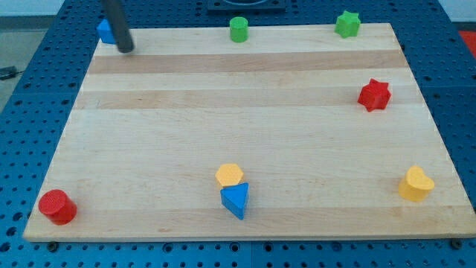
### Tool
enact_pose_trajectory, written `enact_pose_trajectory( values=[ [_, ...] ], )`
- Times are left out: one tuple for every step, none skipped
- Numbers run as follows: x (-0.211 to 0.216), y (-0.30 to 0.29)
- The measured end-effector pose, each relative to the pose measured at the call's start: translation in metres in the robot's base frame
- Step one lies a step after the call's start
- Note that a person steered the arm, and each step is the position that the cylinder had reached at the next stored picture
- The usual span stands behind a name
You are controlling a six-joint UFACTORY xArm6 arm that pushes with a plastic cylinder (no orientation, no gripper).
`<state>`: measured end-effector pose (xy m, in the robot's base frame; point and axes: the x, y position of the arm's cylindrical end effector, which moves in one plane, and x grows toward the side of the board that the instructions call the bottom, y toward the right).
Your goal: Slightly move the blue cube to the left of green circle
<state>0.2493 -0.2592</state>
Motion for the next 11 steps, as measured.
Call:
enact_pose_trajectory(
  values=[
    [-0.005,-0.045],
    [-0.005,-0.045],
    [-0.010,-0.046],
    [-0.018,-0.046],
    [-0.044,-0.046],
    [-0.058,-0.045],
    [-0.058,-0.045],
    [-0.058,-0.042],
    [-0.058,-0.038],
    [-0.057,-0.040],
    [-0.057,-0.014]
  ],
)
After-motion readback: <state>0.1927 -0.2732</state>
